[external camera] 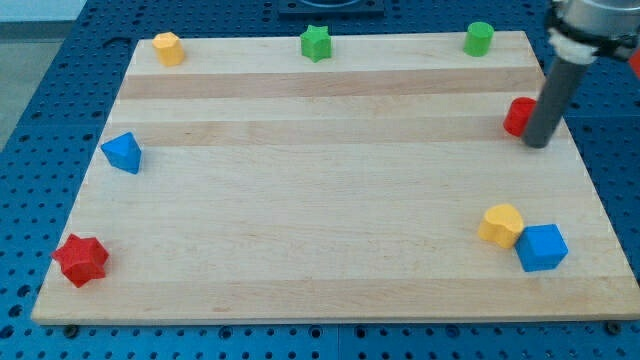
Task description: Place the blue triangle to the center of the board
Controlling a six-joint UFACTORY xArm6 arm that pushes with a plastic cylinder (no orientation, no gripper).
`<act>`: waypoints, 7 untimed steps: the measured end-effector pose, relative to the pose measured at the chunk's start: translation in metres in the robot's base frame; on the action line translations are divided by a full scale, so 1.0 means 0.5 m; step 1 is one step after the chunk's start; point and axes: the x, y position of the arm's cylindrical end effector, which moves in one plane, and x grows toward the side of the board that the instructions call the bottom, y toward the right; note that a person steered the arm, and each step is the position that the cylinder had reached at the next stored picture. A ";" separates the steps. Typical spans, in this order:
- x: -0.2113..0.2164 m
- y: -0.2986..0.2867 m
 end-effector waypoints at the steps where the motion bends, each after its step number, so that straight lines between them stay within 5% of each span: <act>1: 0.003 0.047; 3: -0.112 0.038; 4: -0.108 -0.100; 6: -0.199 -0.142; 7: -0.146 -0.382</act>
